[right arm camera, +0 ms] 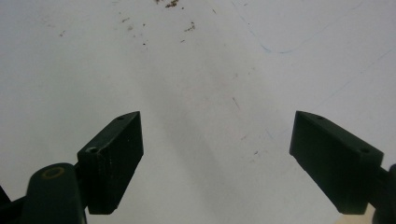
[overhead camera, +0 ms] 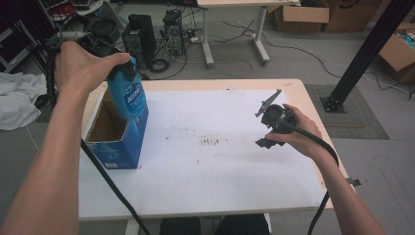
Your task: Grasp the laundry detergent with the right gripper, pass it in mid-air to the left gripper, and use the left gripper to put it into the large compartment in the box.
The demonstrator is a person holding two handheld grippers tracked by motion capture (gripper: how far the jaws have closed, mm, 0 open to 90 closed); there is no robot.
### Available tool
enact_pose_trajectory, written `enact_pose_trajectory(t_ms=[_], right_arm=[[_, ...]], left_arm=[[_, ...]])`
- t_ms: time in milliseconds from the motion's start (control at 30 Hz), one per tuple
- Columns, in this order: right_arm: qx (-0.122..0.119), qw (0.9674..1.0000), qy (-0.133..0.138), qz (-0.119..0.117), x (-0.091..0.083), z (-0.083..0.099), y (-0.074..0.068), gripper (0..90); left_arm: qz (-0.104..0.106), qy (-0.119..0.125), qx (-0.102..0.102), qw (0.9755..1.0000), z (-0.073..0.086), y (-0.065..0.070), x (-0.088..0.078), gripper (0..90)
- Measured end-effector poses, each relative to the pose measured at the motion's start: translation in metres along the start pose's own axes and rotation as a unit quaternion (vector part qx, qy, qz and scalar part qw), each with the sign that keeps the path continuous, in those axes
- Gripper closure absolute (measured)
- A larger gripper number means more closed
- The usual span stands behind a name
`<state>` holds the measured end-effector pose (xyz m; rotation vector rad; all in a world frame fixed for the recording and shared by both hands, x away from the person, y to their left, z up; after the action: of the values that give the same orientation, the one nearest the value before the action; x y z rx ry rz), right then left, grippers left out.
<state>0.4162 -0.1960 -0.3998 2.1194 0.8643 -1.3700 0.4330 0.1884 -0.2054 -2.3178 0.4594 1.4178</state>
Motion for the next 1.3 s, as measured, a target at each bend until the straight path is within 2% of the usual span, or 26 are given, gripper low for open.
enact_pose_trajectory(t_ms=[200, 233, 267, 367, 400, 533, 700, 767, 867, 933, 1000, 1033, 1067, 1100, 1300], right_arm=[[0.003, 1.0000, -0.004, 0.003, 0.002, 0.002, 0.002, 17.6], [0.003, 1.0000, -0.004, 0.003, 0.002, 0.002, 0.002, 17.6], [0.004, 1.0000, -0.004, 0.003, 0.002, 0.003, 0.002, 17.6], [0.003, 1.0000, -0.005, 0.002, 0.002, 0.003, 0.001, 17.6], [0.001, 1.0000, -0.005, 0.002, 0.002, 0.003, 0.000, 17.5], [-0.002, 1.0000, -0.004, 0.002, 0.002, 0.002, -0.001, 17.6], [-0.002, 1.0000, -0.006, 0.002, 0.002, 0.003, -0.001, 17.6], [-0.001, 1.0000, -0.008, 0.003, 0.003, 0.003, -0.002, 17.6], [-0.003, 0.9999, -0.010, 0.003, 0.004, 0.004, -0.003, 17.6], [-0.003, 0.9999, -0.013, 0.003, 0.005, 0.006, -0.004, 17.7], [-0.002, 0.9999, -0.013, 0.003, 0.006, 0.007, -0.003, 17.8], [-0.001, 0.9999, -0.015, 0.003, 0.007, 0.008, -0.003, 17.8], [-0.001, 0.9999, -0.015, 0.003, 0.007, 0.008, -0.003, 17.8], [-0.001, 0.9999, -0.016, 0.003, 0.008, 0.010, -0.003, 17.8], [-0.004, 0.9998, -0.021, 0.000, 0.010, 0.014, -0.006, 17.8]], left_arm=[[-0.025, 0.000, -0.046, 0.9986, 0.015, -0.019, 0.001, 38.2], [-0.025, 0.000, -0.046, 0.9986, 0.015, -0.019, 0.001, 38.2], [-0.031, 0.000, -0.056, 0.9979, 0.019, -0.024, 0.002, 38.2], [-0.034, -0.005, -0.060, 0.9976, 0.025, -0.027, 0.005, 38.2], [-0.036, -0.008, -0.068, 0.9970, 0.029, -0.030, 0.008, 38.2], [-0.039, -0.017, -0.078, 0.9961, 0.037, -0.036, 0.016, 38.3], [-0.034, -0.023, -0.091, 0.9950, 0.043, -0.039, 0.026, 38.2], [-0.033, -0.026, -0.099, 0.9942, 0.047, -0.040, 0.036, 38.3], [-0.033, -0.030, -0.104, 0.9936, 0.051, -0.040, 0.044, 38.2], [-0.035, -0.037, -0.110, 0.9926, 0.057, -0.040, 0.055, 38.2], [-0.036, -0.039, -0.110, 0.9925, 0.059, -0.041, 0.059, 38.2], [-0.035, -0.046, -0.106, 0.9927, 0.062, -0.040, 0.066, 38.2], [-0.035, -0.046, -0.106, 0.9927, 0.062, -0.040, 0.066, 38.2], [-0.033, -0.047, -0.109, 0.9924, 0.066, -0.039, 0.074, 38.2], [-0.029, -0.058, -0.110, 0.9918, 0.073, -0.034, 0.094, 38.2]])
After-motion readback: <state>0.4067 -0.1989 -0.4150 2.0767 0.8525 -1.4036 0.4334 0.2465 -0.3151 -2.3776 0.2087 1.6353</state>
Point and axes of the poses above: each handheld gripper's, and its own axes: x roughly forward along the jaws, z roughly out of its underside, y roughly to its right, the point moved 10 cm from there along x, roughly forward along the jaws, and after that the axes turned 14 degrees about x, right-handed, at the moved point
